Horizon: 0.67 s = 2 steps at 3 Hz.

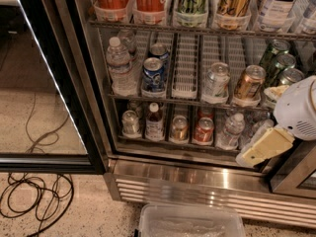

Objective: Pick water bottle from bottom shelf of fridge

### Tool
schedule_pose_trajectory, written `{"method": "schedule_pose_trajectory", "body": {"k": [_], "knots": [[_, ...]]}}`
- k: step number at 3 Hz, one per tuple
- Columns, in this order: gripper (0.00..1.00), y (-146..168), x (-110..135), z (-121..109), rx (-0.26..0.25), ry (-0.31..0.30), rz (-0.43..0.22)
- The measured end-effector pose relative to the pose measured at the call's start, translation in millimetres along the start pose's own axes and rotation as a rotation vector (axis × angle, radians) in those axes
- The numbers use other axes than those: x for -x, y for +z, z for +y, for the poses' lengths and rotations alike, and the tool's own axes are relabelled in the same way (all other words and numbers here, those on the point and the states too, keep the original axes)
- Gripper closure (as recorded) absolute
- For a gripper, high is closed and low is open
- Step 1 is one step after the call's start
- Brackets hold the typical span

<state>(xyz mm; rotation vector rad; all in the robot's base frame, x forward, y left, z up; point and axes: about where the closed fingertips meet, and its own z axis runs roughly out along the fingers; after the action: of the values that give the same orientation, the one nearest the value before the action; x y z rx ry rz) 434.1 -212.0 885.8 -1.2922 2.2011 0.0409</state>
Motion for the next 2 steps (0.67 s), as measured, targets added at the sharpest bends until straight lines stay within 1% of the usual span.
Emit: {"method": "schedule_pose_trajectory", "body": {"k": [1, 2], "knots": [[0.0, 10, -4, 1, -0.017, 0.053, -0.052], [0.0, 43, -20, 9, -0.028, 0.158, -0.158]]}}
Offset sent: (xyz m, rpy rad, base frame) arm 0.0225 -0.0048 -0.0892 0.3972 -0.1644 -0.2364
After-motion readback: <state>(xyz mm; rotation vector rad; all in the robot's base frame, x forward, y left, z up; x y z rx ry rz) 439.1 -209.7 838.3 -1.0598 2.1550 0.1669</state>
